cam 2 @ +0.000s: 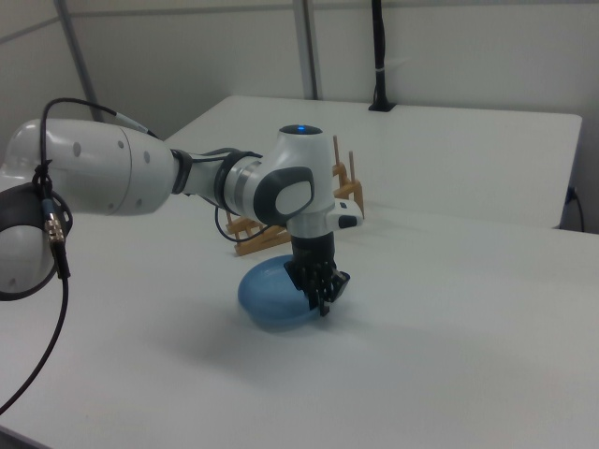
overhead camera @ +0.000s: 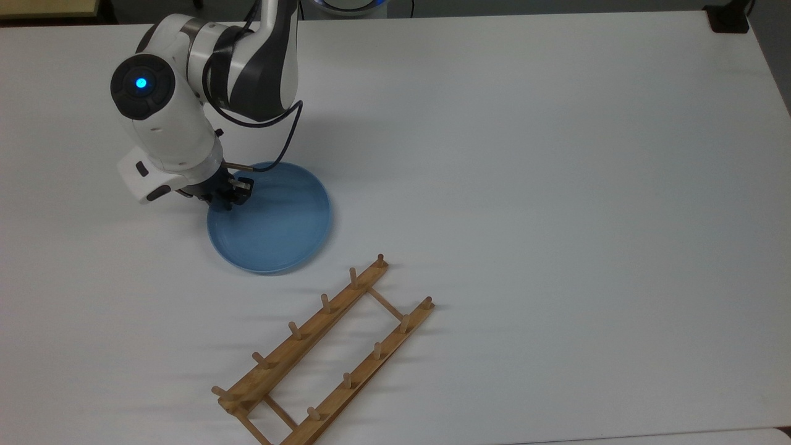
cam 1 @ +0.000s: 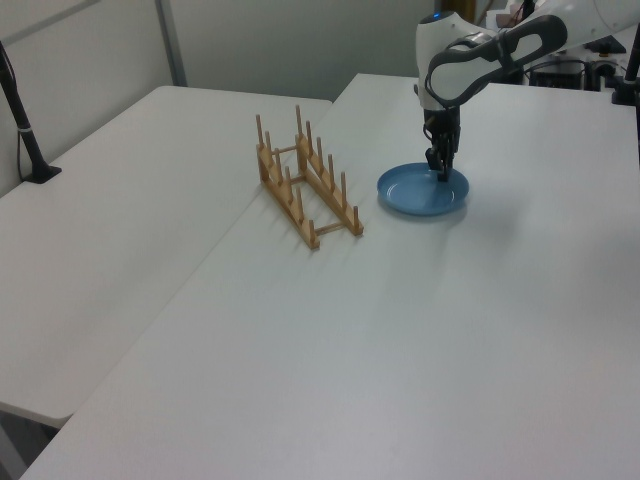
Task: Place plate in plate rack
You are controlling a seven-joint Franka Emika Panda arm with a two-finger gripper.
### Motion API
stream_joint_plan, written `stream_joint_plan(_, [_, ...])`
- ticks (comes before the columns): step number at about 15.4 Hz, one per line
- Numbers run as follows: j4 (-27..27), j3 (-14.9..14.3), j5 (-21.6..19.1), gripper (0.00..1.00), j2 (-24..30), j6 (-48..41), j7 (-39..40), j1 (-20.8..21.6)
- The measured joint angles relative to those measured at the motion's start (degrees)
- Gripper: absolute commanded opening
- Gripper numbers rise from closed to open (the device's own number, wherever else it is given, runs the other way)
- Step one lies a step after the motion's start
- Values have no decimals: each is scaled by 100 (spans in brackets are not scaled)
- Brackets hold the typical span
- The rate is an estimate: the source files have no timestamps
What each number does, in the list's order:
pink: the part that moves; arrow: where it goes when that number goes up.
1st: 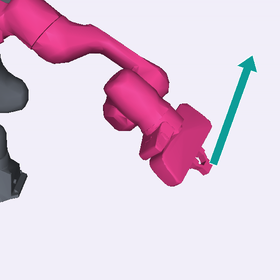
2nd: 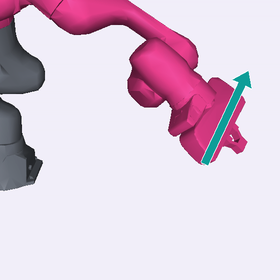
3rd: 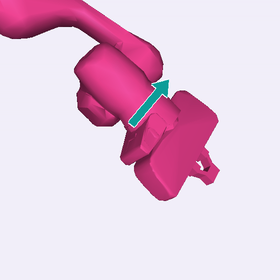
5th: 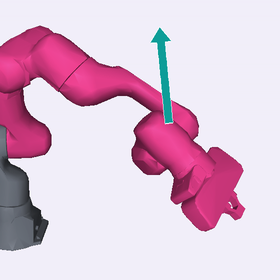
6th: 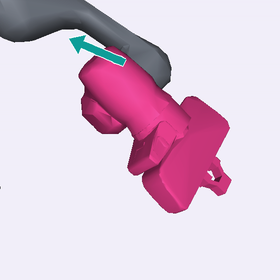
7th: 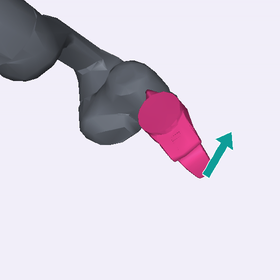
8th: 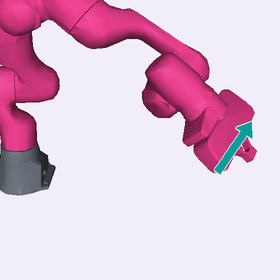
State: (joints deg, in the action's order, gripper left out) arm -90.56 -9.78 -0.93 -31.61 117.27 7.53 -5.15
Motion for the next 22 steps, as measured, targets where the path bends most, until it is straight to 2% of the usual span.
stream_joint_plan(8, [54, 0, -1, 0, 117, 9, 155, -74])
stream_joint_plan(13, [435, -4, -122, 0, 454, 65, 305, -273])
stream_joint_plan(19, [697, 46, -256, 0, 820, 1462, 305, -224])
stream_joint_plan(20, [696, 52, -256, 2, 833, 1512, 305, -216])
stream_joint_plan(22, [592, 56, -256, 32, 816, 1513, 305, -215])
